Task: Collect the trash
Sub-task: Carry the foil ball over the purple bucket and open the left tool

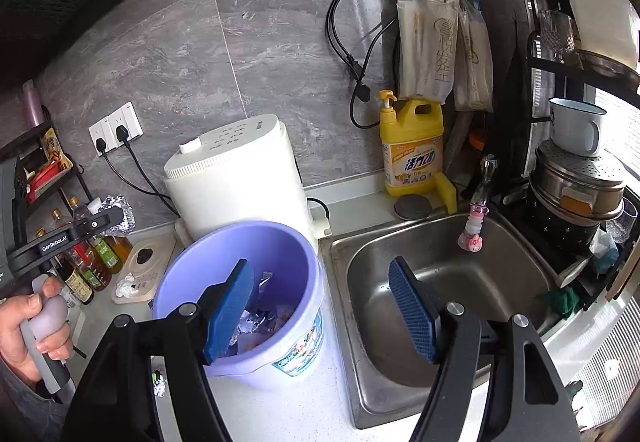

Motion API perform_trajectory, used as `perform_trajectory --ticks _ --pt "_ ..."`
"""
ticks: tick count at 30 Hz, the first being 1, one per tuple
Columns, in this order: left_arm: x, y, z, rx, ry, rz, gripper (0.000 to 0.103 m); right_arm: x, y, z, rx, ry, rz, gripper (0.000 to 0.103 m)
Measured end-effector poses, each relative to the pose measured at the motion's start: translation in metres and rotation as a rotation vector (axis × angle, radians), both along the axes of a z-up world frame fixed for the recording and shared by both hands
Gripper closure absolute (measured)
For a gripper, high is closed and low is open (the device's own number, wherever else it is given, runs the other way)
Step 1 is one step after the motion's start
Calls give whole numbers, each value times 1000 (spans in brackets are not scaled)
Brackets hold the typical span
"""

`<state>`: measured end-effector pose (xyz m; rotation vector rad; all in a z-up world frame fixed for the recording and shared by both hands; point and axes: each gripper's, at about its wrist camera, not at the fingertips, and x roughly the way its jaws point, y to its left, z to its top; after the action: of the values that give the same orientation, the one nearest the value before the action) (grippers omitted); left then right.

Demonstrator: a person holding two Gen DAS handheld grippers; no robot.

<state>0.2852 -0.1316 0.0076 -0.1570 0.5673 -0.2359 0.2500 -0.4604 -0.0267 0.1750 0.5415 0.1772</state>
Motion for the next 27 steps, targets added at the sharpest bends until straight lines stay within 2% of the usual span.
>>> perform_trajectory --ticks 6,9,10,11,12,13,15,19,27 --pt "12 -49 1 17 14 -92 62 -10 -24 -6 14 7 -24 33" --pt "16 -67 1 -12 32 -152 60 -12 -31 -7 22 12 -23 33" --pt "16 -72 1 -35 33 -186 57 -12 -31 -8 24 13 -18 32" --pt "13 -77 3 -43 26 -201 45 -12 -30 -8 26 13 -11 32" --pt "11 -79 5 -38 15 -194 33 -11 -25 -7 32 10 8 30" --pt "6 -79 7 -42 -4 -186 15 -10 -21 -7 35 8 20 29" --pt "1 -73 11 -49 -13 -178 13 -7 -9 -5 40 5 49 28" --pt "-9 -49 11 1 -3 -105 6 -7 21 -1 47 -13 115 19" --pt "-38 26 2 21 37 83 6 -10 84 0 46 -9 262 12"
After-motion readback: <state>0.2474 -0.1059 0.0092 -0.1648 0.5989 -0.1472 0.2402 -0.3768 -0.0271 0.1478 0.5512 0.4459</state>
